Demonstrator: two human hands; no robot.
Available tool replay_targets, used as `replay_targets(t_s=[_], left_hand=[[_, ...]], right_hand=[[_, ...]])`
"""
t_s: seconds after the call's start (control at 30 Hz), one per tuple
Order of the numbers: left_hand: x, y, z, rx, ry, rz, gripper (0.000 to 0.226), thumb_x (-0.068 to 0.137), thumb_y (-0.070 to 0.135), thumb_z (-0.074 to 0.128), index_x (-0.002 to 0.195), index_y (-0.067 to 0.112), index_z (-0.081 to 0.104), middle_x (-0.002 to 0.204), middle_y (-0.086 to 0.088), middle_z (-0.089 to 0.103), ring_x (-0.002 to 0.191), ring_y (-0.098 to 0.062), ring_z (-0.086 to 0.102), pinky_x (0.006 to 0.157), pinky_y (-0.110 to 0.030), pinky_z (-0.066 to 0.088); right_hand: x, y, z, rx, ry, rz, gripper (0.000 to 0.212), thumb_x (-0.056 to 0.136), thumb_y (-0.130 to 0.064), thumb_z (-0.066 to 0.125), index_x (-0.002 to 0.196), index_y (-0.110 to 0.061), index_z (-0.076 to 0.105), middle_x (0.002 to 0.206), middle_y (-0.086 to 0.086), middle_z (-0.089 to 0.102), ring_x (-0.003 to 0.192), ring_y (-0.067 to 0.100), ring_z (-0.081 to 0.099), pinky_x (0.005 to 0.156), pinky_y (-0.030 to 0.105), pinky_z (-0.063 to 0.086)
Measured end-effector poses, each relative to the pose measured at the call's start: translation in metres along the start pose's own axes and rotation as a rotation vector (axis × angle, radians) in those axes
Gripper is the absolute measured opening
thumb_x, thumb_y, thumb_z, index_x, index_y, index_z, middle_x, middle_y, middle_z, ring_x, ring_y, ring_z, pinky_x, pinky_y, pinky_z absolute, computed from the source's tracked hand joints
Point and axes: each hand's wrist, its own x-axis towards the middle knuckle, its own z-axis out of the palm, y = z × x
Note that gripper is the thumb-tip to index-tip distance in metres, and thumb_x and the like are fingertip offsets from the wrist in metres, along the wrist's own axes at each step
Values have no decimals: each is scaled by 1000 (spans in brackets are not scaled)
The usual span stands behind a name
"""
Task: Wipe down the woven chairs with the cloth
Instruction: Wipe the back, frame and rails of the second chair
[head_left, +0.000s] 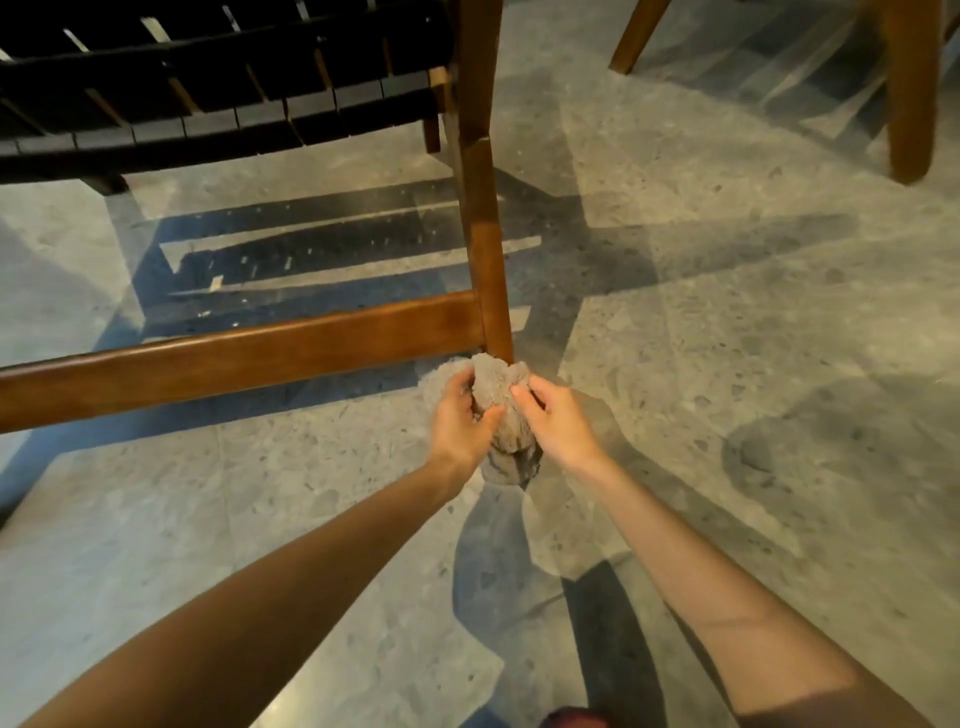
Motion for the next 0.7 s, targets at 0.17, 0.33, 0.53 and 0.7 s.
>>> replay_targets(t_s=[0.17,0.33,0.53,0.7], left_hand=[[-12,4,-21,151,-64,-32,47,78,18,75,119,19,52,124,-4,60,111,-20,59,89,-29,52],[-21,33,-72,247,-98,257,30,79,22,75,91,32,49,98,2,58,78,-6,59,59,-14,50],[-39,62,-140,527,-38,427,36,68,60,70,85,34,51,107,14,53,103,-9,44,89,-30,36],[-40,76,-203,628,31,393,57,60,69,57,93,26,40,81,18,51,77,0,48,85,-37,33]], right_hand=[[-11,-8,-12,-213,97,28,9,89,-22,65,93,-17,70,87,-2,71,77,9,63,74,29,53],[-20,-55,-28,-316,106,-297,17,83,-22,68,90,-30,54,100,-15,52,87,-2,49,73,11,38],[-7,-126,-18,-208,-128,-394,28,82,-18,63,76,-27,38,98,-13,59,95,-4,51,79,14,40],[8,-163,6,-335,-196,-461,30,93,-34,57,79,-31,31,72,-2,42,59,11,40,55,34,36]])
